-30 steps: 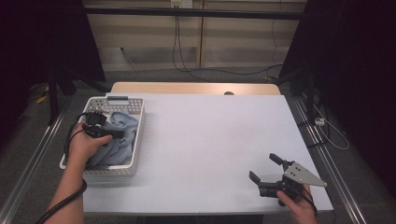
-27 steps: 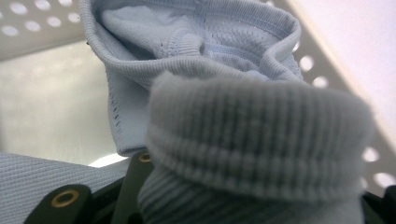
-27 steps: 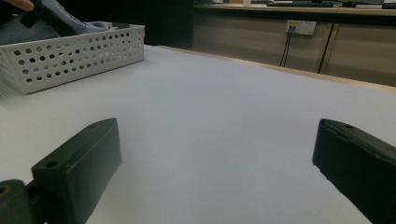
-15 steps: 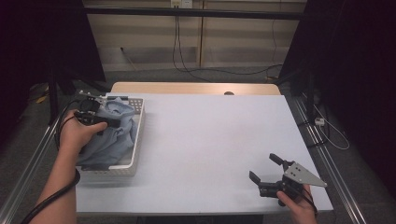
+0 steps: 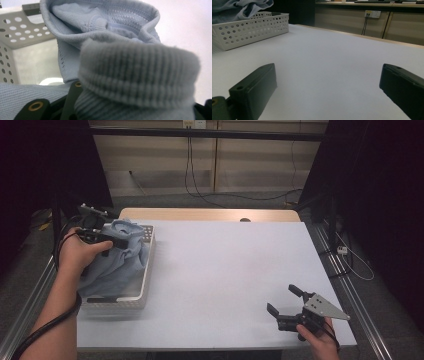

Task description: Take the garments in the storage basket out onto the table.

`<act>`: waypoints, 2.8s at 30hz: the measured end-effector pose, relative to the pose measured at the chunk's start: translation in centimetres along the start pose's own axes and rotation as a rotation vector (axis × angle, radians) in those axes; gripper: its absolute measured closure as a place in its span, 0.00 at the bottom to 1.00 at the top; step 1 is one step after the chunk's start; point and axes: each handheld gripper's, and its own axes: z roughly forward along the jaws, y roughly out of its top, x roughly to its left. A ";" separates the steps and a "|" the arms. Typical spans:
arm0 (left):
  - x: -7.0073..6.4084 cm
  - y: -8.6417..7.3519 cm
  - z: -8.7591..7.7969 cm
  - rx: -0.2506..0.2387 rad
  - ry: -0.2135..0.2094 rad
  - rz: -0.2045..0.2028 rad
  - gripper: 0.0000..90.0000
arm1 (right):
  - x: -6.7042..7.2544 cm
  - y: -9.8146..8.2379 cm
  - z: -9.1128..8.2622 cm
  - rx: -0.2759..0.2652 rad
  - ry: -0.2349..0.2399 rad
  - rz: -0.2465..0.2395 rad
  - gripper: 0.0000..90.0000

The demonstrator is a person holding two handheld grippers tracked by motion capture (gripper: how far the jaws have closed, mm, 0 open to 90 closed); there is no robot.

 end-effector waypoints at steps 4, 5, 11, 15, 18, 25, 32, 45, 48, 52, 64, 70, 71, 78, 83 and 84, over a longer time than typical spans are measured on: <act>-0.7 0.7 -0.5 -0.008 -0.019 0.011 0.69 | 0.1 0.0 0.0 0.004 0.001 0.002 0.01; -1.0 1.0 -0.6 -0.005 -0.020 0.017 0.69 | 0.1 0.0 0.0 0.004 0.001 0.002 0.01; -2.4 2.4 -1.3 -0.002 -0.034 0.033 0.70 | 0.1 0.0 0.0 0.004 0.001 0.002 0.01; -2.8 2.8 -1.5 -0.011 -0.042 0.037 0.70 | 0.1 0.0 0.0 0.007 0.002 0.002 0.01; -3.1 3.2 -1.7 -0.003 -0.052 0.040 0.70 | 0.1 0.0 0.0 0.005 0.003 0.003 0.01; -4.2 4.1 -2.9 -0.028 -0.053 0.042 0.70 | 0.1 -0.1 0.1 0.008 0.006 0.004 0.01; -6.0 4.5 -3.2 -0.043 -0.089 0.077 0.70 | 0.1 -0.1 0.0 0.007 0.004 -0.001 0.01; -9.0 5.5 -3.0 -0.059 -0.118 0.121 0.70 | 0.1 0.0 0.0 0.005 0.006 -0.002 0.01; -9.5 5.6 -2.7 -0.059 -0.127 0.132 0.69 | 0.2 0.0 0.0 0.007 0.005 -0.004 0.01; -10.6 5.3 -1.9 -0.065 -0.173 0.148 0.69 | 0.2 0.0 0.0 0.006 0.005 -0.006 0.01; -12.8 4.5 0.5 -0.064 -0.230 0.176 0.69 | 0.2 0.0 0.0 0.007 0.006 -0.009 0.01; -13.6 4.2 1.3 -0.080 -0.251 0.171 0.69 | 0.2 0.0 0.0 0.007 0.005 -0.007 0.01; -13.6 4.2 1.3 -0.080 -0.251 0.171 0.69 | 0.2 0.0 0.1 0.007 0.006 -0.008 0.01; -14.6 3.7 2.3 -0.088 -0.272 0.198 0.69 | 0.2 0.0 0.1 0.007 0.007 -0.008 0.01; -15.1 3.3 3.2 -0.091 -0.287 0.207 0.69 | 0.2 0.0 0.1 0.008 0.007 -0.008 0.01; -15.2 3.2 3.3 -0.094 -0.292 0.204 0.69 | 0.2 0.0 0.1 0.008 0.007 -0.008 0.01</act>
